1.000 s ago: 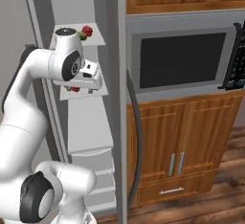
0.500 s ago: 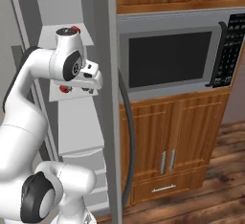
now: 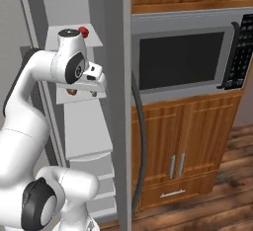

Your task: Take the sweet potato and bell pepper from the second highest rack and move them to the highest rack where the cucumber and bell pepper are located, to maximize freezer space. Close the freezer door after rearranging.

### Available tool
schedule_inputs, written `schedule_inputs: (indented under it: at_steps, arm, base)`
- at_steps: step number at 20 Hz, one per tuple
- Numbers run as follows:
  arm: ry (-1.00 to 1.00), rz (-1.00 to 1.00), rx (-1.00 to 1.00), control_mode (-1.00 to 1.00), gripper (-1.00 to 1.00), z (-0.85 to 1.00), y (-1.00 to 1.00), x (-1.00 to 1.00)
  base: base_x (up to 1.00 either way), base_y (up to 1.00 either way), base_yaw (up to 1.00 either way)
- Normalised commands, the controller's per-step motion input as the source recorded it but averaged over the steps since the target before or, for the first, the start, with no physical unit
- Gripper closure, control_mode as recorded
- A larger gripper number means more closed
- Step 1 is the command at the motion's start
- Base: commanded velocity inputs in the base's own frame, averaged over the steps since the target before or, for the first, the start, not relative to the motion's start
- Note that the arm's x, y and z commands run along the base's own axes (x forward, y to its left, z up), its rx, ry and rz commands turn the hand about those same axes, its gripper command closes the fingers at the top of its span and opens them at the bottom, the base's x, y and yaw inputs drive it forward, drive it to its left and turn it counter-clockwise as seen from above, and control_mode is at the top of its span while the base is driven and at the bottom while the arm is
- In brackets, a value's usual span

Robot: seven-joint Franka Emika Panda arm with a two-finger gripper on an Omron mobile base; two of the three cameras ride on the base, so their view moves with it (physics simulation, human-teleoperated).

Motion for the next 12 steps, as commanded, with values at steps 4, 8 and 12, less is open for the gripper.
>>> schedule_inputs:
  at_steps: [4,8,12]
  arm:
    - [0.00,0.00,0.00,1.00,-1.00,0.00,0.00,0.00]
    - [0.00,0.00,0.00,1.00,-1.00,0.00,0.00,0.00]
    - [0.00,0.00,0.00,1.00,-1.00,0.00,0.00,0.00]
  base:
    - [-0.08,0.21,0.00]
    - [-0.03,0.46,-0.03]
    - [0.12,0.64,-0.08]
